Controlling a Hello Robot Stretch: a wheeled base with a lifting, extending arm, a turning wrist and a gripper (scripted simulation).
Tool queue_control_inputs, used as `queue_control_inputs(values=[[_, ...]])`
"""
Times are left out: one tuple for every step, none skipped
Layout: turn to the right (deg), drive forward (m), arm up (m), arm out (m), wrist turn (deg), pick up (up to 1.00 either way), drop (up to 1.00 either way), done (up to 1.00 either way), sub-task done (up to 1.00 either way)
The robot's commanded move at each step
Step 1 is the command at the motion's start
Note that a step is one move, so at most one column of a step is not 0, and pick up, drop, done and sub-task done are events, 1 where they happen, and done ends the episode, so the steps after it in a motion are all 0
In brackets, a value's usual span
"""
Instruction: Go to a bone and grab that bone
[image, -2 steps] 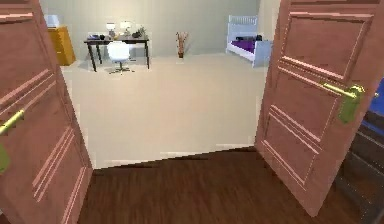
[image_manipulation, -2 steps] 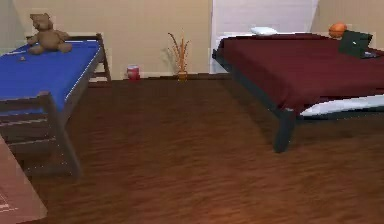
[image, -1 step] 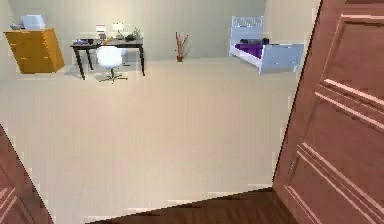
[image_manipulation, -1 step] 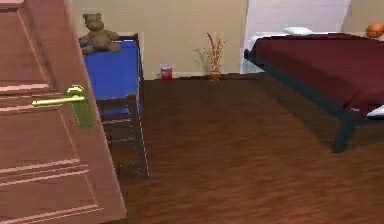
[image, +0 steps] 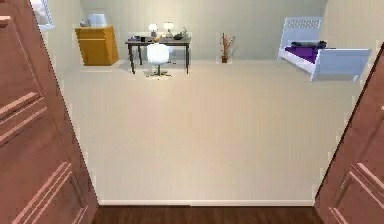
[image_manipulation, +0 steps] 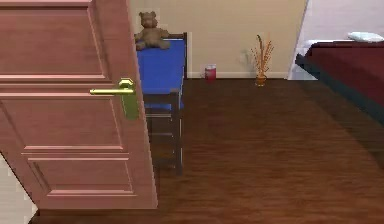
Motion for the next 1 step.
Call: queue_control_inputs(values=[[0.0, 0.75, 0.0, 0.0, 0.0, 0.0, 0.0, 0.0, 0.0]])
